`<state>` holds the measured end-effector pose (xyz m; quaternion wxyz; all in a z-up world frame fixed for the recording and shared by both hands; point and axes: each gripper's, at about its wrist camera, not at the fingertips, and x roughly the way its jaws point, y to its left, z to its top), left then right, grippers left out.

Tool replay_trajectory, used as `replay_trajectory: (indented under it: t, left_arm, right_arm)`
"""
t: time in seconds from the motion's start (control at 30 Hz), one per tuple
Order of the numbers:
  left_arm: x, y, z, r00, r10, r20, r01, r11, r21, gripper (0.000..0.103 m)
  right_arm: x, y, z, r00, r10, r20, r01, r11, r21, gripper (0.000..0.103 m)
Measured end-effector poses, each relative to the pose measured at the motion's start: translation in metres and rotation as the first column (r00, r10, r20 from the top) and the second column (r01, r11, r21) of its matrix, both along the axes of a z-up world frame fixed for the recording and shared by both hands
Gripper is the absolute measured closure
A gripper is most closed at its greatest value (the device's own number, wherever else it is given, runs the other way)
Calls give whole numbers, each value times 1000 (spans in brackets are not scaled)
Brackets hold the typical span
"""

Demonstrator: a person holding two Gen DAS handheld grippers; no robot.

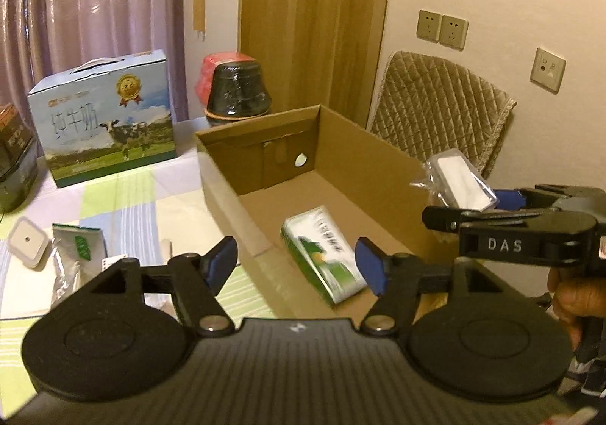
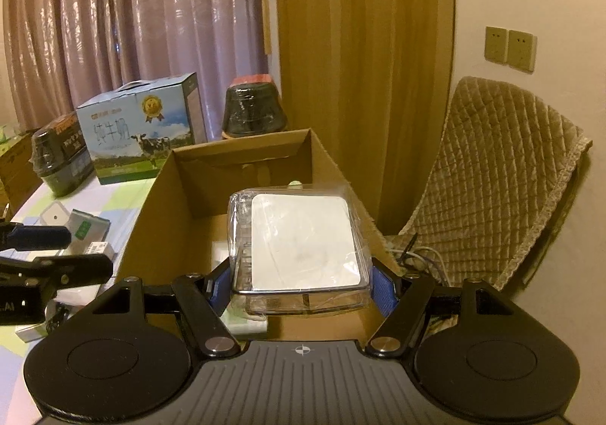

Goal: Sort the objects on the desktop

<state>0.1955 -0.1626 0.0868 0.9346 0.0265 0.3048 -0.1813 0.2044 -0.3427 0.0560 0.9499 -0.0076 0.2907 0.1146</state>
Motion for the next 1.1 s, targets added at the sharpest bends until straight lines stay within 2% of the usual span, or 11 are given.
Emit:
replay_trajectory:
  t: [0.23, 0.43, 0.57, 0.7, 0.87, 0.97, 1.1]
  left_arm:
    - [-6, 13, -3, 1000, 27, -11, -27, 1000, -1, 25]
    - [-4, 24, -6, 995, 91, -37, -90, 996, 13, 11]
    - [-6, 31, -6, 993, 108, -38, -107, 994, 26, 1]
    - [-10, 33, -7, 990, 135, -41, -133, 989, 64, 1]
    - [-21, 44, -7, 990, 136, -38, -134, 990, 46, 1]
    - [-30, 52, -8, 989, 150, -15, -149, 989, 24, 1]
    - [-44, 59, -7, 987, 158, 22, -159, 986, 54, 1]
  right_arm:
    - [5, 11, -2, 1000, 13, -9, -13, 1000, 1, 35]
    - [8, 15, -2, 1000, 20, 4, -20, 1000, -1, 21]
    - [3, 10, 2, 1000, -2, 18, 1, 1000, 17, 18]
    - [-3, 3, 5, 1000, -19, 23, 19, 999, 30, 15]
    - [-15, -2, 12, 999, -33, 24, 32, 998, 48, 13]
    - [-24, 1, 17, 999, -28, 33, 26, 998, 53, 11]
    - [-38, 10, 22, 999, -8, 41, 6, 998, 61, 9]
